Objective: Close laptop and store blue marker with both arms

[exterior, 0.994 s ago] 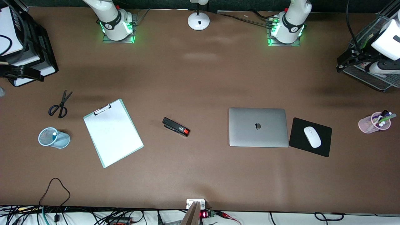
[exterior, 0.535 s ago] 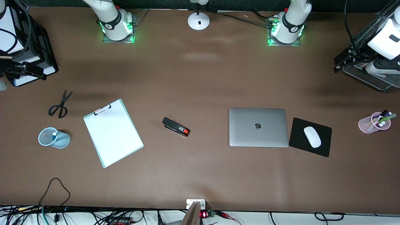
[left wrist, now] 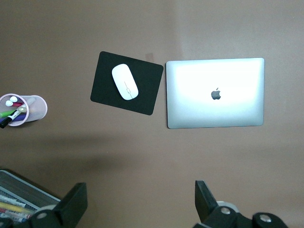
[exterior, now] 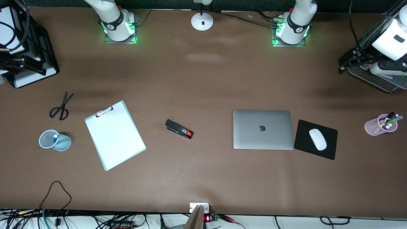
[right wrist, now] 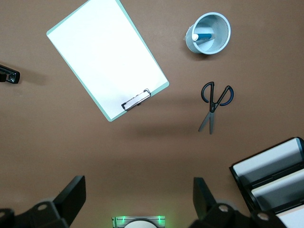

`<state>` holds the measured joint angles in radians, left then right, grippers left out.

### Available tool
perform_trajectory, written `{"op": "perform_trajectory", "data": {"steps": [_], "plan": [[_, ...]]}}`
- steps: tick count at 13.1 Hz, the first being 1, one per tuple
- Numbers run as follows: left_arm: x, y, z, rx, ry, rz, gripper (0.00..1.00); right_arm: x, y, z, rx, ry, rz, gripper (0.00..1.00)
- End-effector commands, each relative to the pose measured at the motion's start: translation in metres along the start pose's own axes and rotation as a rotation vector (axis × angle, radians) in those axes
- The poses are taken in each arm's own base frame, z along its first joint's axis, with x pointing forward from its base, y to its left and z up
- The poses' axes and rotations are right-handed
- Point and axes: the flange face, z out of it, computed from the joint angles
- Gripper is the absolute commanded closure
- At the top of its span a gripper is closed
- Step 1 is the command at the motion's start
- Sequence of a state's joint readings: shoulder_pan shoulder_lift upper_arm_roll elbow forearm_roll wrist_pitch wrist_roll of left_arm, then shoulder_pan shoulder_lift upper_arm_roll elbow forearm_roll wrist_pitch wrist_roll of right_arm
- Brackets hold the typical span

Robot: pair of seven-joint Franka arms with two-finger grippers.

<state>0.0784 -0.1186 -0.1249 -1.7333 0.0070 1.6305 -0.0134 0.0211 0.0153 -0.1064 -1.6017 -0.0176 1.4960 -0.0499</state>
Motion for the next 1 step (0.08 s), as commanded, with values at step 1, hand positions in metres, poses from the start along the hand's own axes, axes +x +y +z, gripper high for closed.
{"op": "perform_trajectory", "data": {"steps": [1], "plan": [[-0.0026,0.0024,0.0048,-0.013,-0.008,0.021,0.0,-0.0052,-0.0033,-0.0027,-0.002,0.001,0.002,0.0]]}}
